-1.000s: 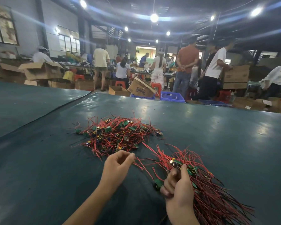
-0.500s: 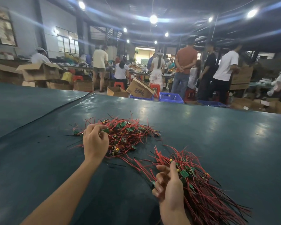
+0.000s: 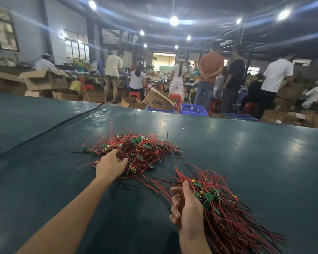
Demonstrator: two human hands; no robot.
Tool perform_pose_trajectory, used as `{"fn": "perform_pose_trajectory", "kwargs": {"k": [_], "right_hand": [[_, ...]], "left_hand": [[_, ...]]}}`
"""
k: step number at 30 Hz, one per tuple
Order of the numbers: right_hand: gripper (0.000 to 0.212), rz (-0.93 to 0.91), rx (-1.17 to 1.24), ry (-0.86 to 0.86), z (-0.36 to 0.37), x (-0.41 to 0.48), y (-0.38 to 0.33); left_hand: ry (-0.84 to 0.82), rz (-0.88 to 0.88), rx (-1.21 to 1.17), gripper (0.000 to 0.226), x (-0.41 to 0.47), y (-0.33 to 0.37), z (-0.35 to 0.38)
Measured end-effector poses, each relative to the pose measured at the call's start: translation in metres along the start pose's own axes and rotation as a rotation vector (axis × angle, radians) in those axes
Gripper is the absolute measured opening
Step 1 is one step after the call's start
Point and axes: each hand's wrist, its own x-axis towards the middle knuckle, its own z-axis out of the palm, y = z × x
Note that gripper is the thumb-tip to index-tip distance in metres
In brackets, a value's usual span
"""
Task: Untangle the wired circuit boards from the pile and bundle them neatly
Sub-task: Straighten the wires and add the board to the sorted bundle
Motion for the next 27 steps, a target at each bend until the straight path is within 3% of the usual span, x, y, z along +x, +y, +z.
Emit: {"fn": "perform_pose_trajectory", "kwargs": {"k": [3, 6, 13, 15, 20, 23, 27], "right_hand": [[0.043, 0.004, 0.004, -0.003, -0.001, 0.001, -0.001], [0.043, -0.001, 0.005, -0.005, -0.001, 0.002, -0.001], [0.043, -0.016, 0.000, -0.008, -0.001, 0.002, -0.001], [0.043, -0.020, 0.002, -0.007, -0.001, 0.003, 0.000], [0.042, -0.030, 0.006, -0.015, 0.000, 0.004, 0.002], [0.037, -0.057, -0.049, -0.003, -0.001, 0.005, 0.006], [0.010, -0.167, -0.203, 0.045, -0.001, 0.009, 0.014]], "left_hand": [[0.143, 0.067, -0.028, 0.037, -0.004, -0.004, 0.001], [0.148, 0.160, 0.021, 0.024, -0.004, -0.004, 0.001], [0.044, 0.260, 0.127, 0.040, -0.004, 0.004, 0.004], [0.058, 0.275, 0.142, 0.035, -0.009, 0.008, 0.005], [0.227, 0.427, -0.181, 0.027, -0.041, 0.030, 0.001], [0.180, 0.497, -0.343, 0.023, -0.071, 0.043, 0.004], [0.085, 0.498, -0.463, 0.018, -0.110, 0.049, 0.016]]}}
